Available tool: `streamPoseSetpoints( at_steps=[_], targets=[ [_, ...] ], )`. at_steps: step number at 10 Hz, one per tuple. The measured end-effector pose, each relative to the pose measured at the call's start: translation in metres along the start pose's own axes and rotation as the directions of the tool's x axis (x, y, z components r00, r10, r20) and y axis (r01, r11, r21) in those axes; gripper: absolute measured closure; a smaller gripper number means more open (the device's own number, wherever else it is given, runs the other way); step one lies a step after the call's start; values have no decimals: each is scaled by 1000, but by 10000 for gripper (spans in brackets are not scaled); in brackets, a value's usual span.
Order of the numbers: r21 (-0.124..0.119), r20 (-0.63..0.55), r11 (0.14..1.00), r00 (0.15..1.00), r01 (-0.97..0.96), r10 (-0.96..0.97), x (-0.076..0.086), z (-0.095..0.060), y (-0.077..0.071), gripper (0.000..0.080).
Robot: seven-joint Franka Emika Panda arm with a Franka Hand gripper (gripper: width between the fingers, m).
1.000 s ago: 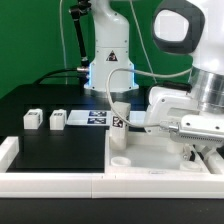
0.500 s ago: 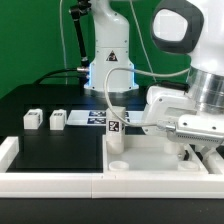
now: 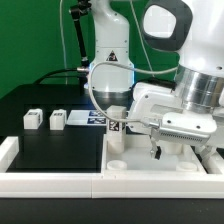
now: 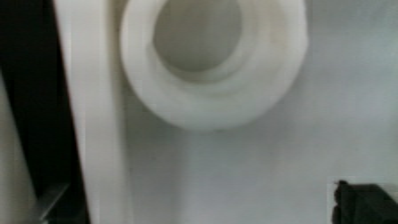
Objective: Assemble square table
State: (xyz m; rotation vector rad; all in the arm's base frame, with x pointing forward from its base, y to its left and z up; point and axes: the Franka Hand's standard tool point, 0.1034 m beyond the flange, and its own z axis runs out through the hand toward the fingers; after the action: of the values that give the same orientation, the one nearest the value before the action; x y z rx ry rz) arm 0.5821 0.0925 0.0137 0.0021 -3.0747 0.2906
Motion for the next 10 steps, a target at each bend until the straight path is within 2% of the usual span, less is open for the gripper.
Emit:
streamPoseSetpoints(
  at_steps=[4,5,6,7,8,9,10],
  targets=[
    [0,-1,1000,1000,-1,1,0,0,-1,150],
    [3,4,1000,1000,-6,6,-2,-5,-1,150],
    [25,35,999,999,-21,20,-8,-29,-9,150],
    [42,65,998,997,-35,32,-8,-52,-22,150],
    [59,81,997,996,-48,43,-7,-64,-39,150],
    [73,96,995,993,-73,66,-4,-72,-67,150],
    [84,96,990,989,-117,109,5,-70,-95,150]
  ],
)
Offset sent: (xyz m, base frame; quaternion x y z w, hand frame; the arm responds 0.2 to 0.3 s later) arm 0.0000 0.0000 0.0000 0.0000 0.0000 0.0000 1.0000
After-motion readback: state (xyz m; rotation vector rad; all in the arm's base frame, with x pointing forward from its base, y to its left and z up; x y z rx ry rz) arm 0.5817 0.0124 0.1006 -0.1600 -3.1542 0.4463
